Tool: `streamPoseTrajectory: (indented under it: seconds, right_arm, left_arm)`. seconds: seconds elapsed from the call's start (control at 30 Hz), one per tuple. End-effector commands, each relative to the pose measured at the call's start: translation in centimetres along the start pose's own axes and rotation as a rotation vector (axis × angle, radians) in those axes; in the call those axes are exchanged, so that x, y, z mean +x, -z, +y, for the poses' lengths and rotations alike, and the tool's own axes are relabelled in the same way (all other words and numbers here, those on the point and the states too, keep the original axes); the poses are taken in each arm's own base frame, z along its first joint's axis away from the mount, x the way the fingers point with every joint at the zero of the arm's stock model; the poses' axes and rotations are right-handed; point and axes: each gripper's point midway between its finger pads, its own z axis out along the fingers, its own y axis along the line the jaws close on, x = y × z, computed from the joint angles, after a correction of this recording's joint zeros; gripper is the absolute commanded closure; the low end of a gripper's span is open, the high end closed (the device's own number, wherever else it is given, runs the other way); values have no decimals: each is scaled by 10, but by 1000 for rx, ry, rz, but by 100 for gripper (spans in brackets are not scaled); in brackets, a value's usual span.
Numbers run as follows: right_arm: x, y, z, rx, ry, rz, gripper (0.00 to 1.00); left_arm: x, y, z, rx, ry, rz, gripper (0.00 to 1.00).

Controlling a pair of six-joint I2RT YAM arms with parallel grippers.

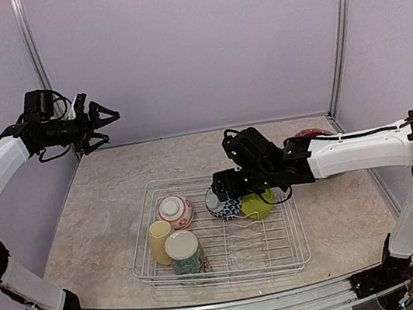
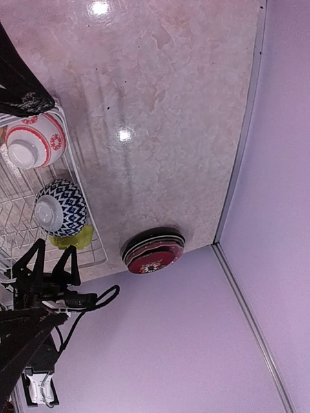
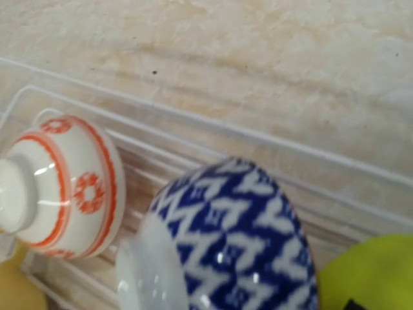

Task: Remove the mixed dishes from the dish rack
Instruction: Grab the bowl from the dish rack.

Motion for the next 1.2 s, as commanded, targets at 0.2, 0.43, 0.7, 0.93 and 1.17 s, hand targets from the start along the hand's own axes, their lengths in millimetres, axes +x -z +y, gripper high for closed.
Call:
streamPoseTrajectory:
  seconds: [0.2,0.43,0.7,0.93,1.17]
  right_arm:
    - [15,-26,-16,145,132,97,10]
    - [15,-34,-2,6,125,147,9]
    - [12,-33,18,-118,92,165,12]
    - [24,-44,23,-165,88,210,31]
    - [26,-55,26,-178,88,209,47]
  left_arm:
    - [-4,-2,-5,22,-7,6,1]
    - [-3,-3,-5,26,-3,8,1]
    - [-2,-5,-4,31,5,17,1]
    - [-2,-6,-4,35,9,22,1]
    - [-2,-6,-4,38,10,23,1]
